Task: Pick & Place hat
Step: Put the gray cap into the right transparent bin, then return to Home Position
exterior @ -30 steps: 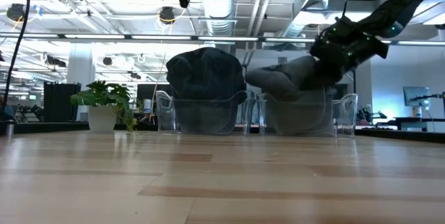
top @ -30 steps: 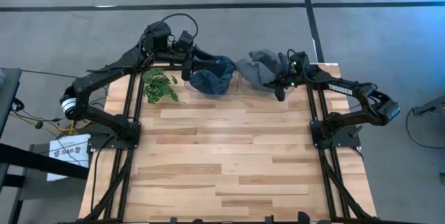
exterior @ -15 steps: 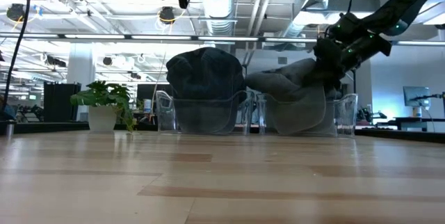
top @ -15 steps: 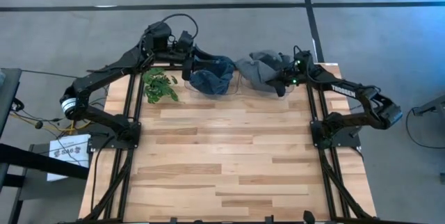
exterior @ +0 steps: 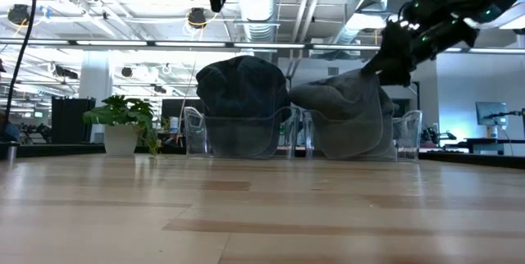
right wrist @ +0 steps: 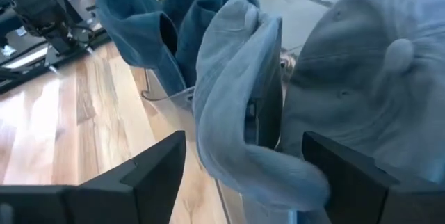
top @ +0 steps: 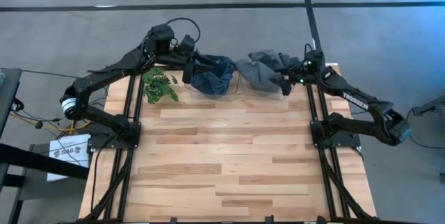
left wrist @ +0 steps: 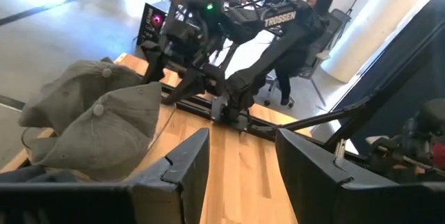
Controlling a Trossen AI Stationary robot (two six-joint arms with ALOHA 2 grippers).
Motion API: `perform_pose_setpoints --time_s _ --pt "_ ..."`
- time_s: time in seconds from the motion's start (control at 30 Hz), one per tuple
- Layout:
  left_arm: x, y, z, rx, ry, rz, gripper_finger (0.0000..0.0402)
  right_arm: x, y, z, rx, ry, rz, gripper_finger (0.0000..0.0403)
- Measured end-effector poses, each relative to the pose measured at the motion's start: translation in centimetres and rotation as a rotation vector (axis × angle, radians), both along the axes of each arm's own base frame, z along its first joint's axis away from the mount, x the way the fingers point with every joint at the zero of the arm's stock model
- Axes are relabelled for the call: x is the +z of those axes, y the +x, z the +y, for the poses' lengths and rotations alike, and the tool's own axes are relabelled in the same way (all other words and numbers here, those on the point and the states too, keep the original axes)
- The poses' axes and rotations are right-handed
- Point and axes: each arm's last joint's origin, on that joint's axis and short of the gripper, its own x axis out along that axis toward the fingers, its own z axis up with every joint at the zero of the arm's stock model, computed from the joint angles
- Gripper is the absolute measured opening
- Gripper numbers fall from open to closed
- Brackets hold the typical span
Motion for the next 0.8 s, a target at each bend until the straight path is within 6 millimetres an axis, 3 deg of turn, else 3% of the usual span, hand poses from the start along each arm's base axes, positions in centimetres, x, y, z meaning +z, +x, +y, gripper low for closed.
perform_pose_setpoints --time_s 0.27,0.47,0.57,0.8 --pt "0.0 0.9 -1.5 -0.06 0.06 -0.001 0.0149 2.8 -2.2 3.2 -0.041 -0.099 -0.03 0.0281" --pt "-0.1 2.3 -4.2 -0.082 0.214 0.018 0.0053 5.7 -3.4 6.5 -0.036 -0.152 -0.071 0.026" --pt "-0.1 2.7 -5.1 -0.055 0.233 0.033 0.001 6.7 -3.5 7.9 -0.023 -0.163 -0.071 0.0219" --pt "-0.7 3.4 -7.8 -0.161 0.475 0.096 0.0002 6.8 -1.8 10.4 0.11 -0.097 -0.073 0.0053"
